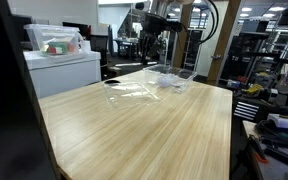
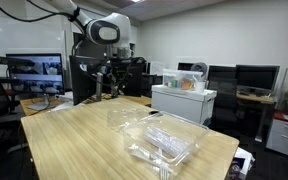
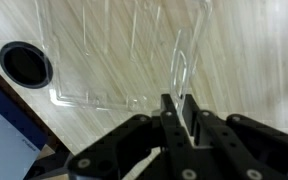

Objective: Put the fork in the container and the lid on top

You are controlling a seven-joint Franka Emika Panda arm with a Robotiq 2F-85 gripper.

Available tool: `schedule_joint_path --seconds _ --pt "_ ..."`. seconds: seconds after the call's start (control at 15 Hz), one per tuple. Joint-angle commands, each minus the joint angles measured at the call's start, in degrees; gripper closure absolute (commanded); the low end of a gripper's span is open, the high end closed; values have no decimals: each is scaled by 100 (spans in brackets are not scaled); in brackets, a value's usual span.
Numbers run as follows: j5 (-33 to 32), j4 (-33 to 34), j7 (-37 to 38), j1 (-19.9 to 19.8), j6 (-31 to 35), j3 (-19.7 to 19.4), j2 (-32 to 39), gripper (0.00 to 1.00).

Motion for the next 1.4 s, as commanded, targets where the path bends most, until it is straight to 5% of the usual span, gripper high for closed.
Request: schedule_joint_path --seconds 0.0,0.53,1.33 --pt "-39 60 -1349 -260 -468 -442 -215 93" --pt "-117 709 -3026 -818 -574 -1308 489 93" --pt "-583 3245 -4819 -1749 -1789 -1221 2579 93"
